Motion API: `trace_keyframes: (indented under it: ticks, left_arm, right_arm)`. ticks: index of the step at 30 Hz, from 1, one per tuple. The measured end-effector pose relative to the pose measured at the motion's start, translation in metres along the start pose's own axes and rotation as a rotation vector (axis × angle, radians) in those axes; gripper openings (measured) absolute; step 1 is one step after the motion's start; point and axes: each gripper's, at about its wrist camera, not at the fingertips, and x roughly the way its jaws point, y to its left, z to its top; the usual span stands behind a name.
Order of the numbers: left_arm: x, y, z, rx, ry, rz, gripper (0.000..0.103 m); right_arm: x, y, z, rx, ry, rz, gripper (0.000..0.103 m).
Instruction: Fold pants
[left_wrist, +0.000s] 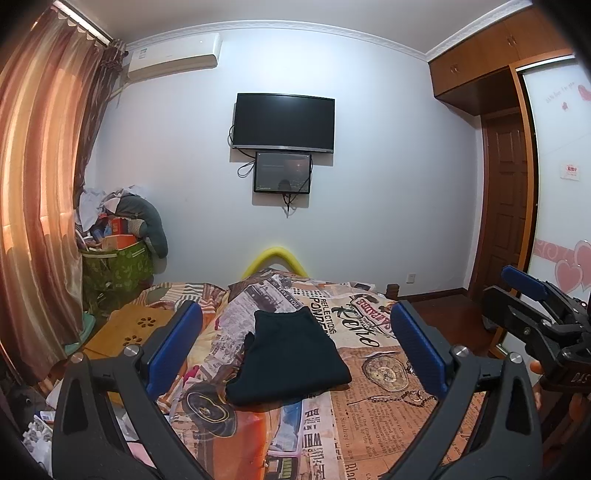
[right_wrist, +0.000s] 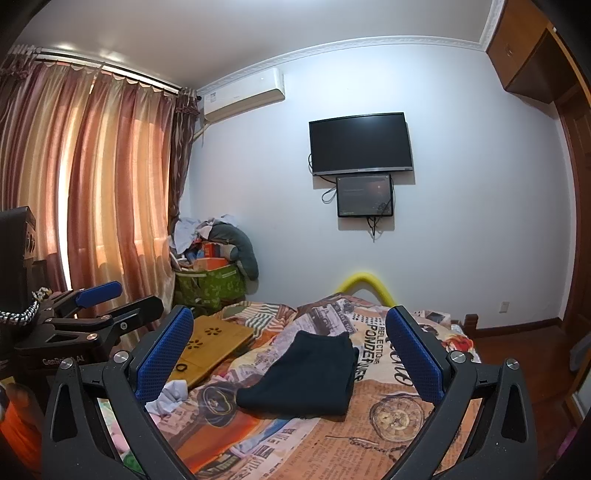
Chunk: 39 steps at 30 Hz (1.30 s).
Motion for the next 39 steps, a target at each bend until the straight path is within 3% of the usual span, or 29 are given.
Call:
trace_keyframes:
  ticks: [39]
  left_arm:
    - [0.0011,-0.0094,-0.0041,0.023,0.014,-0.033,0.103]
  right_arm:
    - [0.0033,-0.0013,-0.0012,0.012,0.012,-0.008,0.103]
